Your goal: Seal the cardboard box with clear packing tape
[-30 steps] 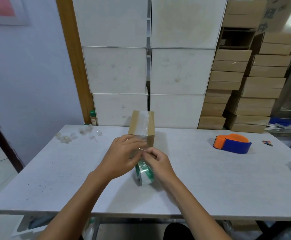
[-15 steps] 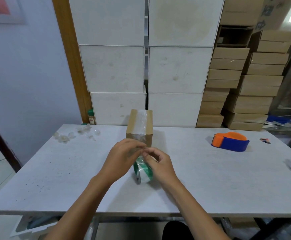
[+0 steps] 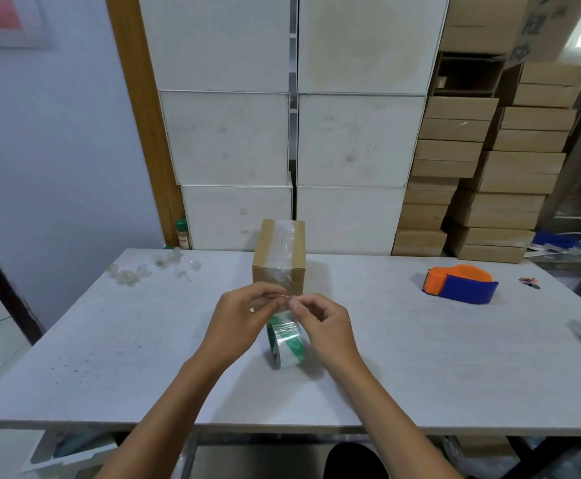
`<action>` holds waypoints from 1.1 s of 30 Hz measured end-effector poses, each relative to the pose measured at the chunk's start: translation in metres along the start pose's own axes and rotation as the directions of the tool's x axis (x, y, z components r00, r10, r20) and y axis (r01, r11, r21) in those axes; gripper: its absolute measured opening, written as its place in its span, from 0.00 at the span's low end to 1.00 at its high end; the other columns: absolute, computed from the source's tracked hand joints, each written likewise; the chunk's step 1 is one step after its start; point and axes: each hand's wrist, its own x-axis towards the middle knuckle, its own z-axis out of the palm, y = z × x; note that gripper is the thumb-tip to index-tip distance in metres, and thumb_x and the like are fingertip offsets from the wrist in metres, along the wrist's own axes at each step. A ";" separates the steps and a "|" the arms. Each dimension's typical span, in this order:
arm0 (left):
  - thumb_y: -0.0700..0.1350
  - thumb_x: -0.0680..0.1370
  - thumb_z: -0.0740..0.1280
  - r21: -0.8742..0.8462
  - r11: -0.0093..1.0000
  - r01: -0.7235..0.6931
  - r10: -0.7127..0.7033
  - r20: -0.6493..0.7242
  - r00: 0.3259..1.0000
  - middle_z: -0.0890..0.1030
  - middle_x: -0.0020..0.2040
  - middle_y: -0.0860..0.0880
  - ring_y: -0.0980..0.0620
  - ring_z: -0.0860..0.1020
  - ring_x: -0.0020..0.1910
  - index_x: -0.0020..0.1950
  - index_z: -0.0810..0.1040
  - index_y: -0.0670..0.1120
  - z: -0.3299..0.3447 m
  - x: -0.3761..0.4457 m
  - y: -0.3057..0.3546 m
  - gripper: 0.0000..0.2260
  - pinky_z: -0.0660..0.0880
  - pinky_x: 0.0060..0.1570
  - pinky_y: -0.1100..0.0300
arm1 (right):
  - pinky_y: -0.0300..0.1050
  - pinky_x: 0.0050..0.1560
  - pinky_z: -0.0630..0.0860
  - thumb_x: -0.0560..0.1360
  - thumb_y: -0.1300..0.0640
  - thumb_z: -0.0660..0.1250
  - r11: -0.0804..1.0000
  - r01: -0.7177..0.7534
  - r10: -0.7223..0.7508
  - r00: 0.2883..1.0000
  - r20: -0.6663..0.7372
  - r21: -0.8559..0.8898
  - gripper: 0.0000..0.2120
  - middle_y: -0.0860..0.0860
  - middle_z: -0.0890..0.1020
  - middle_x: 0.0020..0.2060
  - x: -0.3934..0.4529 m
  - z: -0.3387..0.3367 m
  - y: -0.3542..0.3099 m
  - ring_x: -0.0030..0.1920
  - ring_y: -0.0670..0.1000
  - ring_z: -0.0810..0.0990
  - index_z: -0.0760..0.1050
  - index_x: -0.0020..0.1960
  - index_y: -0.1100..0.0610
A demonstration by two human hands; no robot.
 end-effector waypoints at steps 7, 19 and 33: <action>0.37 0.78 0.76 -0.193 0.973 0.126 -0.129 -0.006 0.992 0.91 0.47 0.54 0.56 0.89 0.48 0.53 0.89 0.45 0.000 -0.002 0.006 0.06 0.82 0.49 0.66 | 0.48 0.56 0.84 0.83 0.58 0.70 0.999 0.033 -0.033 0.999 0.017 -0.010 0.05 0.51 0.88 0.46 -0.002 0.007 -0.002 0.51 0.51 0.87 0.84 0.49 0.55; 0.41 0.78 0.78 -0.169 0.970 0.176 -0.176 0.014 0.984 0.91 0.46 0.54 0.53 0.89 0.48 0.52 0.90 0.50 -0.005 -0.002 0.004 0.05 0.84 0.51 0.63 | 0.46 0.53 0.81 0.83 0.57 0.70 1.000 0.015 -0.015 1.000 -0.008 0.002 0.07 0.53 0.87 0.44 -0.003 0.008 -0.005 0.50 0.55 0.85 0.84 0.48 0.57; 0.37 0.79 0.74 -0.148 0.978 0.149 -0.145 0.037 0.989 0.89 0.44 0.53 0.54 0.88 0.46 0.48 0.88 0.49 -0.002 -0.003 0.011 0.08 0.81 0.47 0.66 | 0.51 0.70 0.75 0.74 0.43 0.75 0.990 -0.098 0.114 0.978 0.172 -0.100 0.21 0.41 0.82 0.62 -0.015 -0.001 0.011 0.67 0.44 0.79 0.75 0.65 0.39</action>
